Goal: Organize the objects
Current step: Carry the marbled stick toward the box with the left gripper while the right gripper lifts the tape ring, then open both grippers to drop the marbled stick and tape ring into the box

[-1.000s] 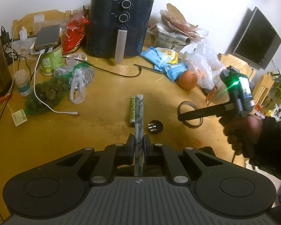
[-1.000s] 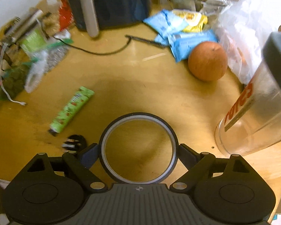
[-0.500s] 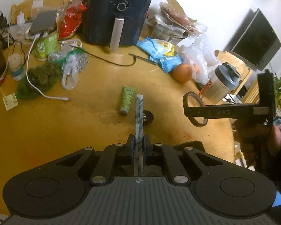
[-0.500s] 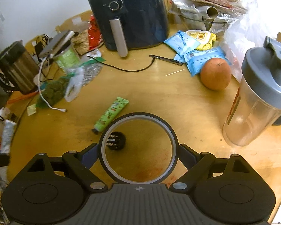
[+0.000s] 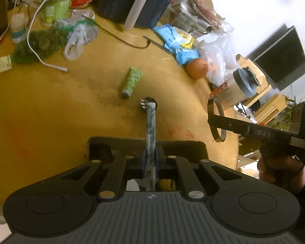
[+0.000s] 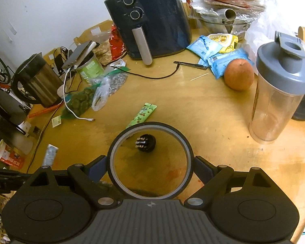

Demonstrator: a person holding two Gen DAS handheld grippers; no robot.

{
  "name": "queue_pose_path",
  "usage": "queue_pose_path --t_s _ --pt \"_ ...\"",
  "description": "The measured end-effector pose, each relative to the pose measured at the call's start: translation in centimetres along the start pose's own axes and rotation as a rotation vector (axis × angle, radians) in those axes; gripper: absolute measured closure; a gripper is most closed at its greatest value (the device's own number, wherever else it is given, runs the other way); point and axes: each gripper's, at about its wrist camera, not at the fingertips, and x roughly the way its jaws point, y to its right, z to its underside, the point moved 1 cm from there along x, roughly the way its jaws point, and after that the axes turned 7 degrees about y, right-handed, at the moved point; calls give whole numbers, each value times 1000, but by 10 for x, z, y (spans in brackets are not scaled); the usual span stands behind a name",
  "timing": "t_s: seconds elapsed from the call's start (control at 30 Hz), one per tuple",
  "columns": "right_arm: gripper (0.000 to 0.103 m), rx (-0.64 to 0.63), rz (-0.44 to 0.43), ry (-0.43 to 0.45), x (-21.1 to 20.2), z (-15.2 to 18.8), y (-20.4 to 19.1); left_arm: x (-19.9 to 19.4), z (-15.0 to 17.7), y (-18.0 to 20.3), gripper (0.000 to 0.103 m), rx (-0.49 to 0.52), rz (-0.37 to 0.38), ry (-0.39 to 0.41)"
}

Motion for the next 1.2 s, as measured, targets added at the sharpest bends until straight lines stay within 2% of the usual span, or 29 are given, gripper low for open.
queue_pose_path --t_s 0.2,0.3,0.43,0.77,0.9,1.2 --pt "12 3 -6 11 -14 7 0 7 13 11 92 1 37 -57" --pt "12 0 -4 11 -19 12 1 8 18 17 73 21 23 -61" --pt "12 -3 -1 10 -25 19 2 3 22 22 63 41 -12 -27" --pt "12 -18 -21 -7 -33 37 -5 -8 24 29 61 52 -78 45" --pt "12 -34 -36 -6 -35 39 -13 -14 25 30 50 50 -101 68" --pt "12 -99 -78 -10 -36 39 -33 -26 29 27 50 30 -121 109"
